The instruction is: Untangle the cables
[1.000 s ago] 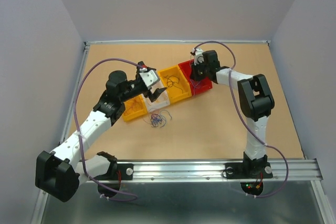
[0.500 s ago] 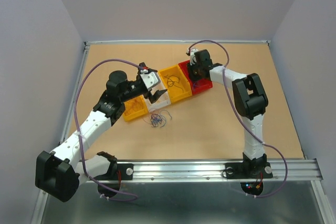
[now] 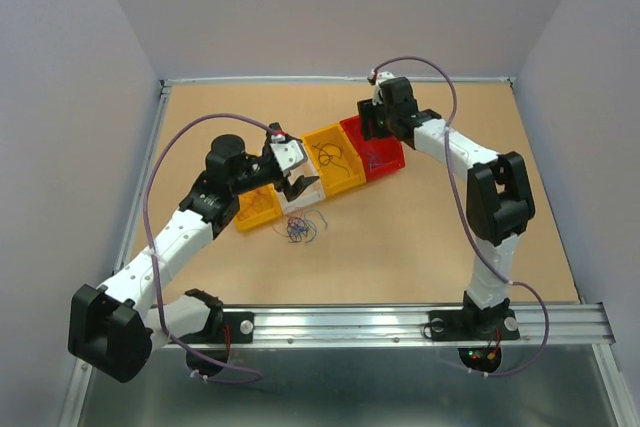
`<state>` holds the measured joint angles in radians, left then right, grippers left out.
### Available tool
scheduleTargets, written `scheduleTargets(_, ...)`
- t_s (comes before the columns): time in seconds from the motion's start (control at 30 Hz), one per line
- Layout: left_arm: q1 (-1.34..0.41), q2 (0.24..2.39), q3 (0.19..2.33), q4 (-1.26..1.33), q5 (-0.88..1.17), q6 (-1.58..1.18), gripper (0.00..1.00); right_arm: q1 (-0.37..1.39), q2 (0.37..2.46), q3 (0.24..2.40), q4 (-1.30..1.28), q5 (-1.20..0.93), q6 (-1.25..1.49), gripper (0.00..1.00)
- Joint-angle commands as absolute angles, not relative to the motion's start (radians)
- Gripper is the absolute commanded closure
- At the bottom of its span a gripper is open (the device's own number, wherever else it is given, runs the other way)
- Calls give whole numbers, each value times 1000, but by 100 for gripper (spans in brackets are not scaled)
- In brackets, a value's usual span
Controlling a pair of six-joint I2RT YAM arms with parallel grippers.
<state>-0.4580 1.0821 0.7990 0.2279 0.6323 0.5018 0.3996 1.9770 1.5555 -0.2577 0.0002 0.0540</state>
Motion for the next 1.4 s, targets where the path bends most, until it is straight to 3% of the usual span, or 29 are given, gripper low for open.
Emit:
scheduleTargets(0.0, -460, 1078, 841, 230, 678, 532, 1, 410, 1869, 1490, -252, 41, 78, 32)
scheduleTargets(0.2, -518, 1133, 877, 76, 651, 655, 1, 411, 1734, 1375, -232, 54, 101, 31)
scheduleTargets(0.43, -719, 1251, 894, -188, 465, 831, 12, 419, 1453, 1128, -153, -37, 115, 30)
scheduleTargets(0.63, -749, 1344, 919, -276, 384, 842, 15, 426, 1215, 977, -103, -69, 133, 27)
scheduleTargets(0.9, -769, 1517, 943, -322, 238, 821, 21, 428, 1080, 899, -61, -123, 141, 25)
scheduleTargets(0.97, -773, 1561, 959, -354, 236, 827, 40, 428, 1065, 890, -58, -123, 143, 25)
scheduleTargets(1.03, -781, 1578, 980, -402, 253, 833, 53, 428, 1054, 887, -54, -127, 144, 25)
scheduleTargets(1.1, -788, 1580, 974, -420, 255, 844, 55, 428, 1042, 879, -52, -133, 144, 25)
scheduleTargets(1.17, -802, 1580, 965, -443, 264, 854, 70, 428, 1025, 871, -48, -140, 146, 25)
scheduleTargets(1.2, -807, 1582, 971, -462, 273, 859, 97, 428, 1019, 870, -46, -141, 147, 25)
scheduleTargets(1.37, -815, 1485, 996, -477, 406, 882, 100, 428, 980, 844, -9, -181, 147, 25)
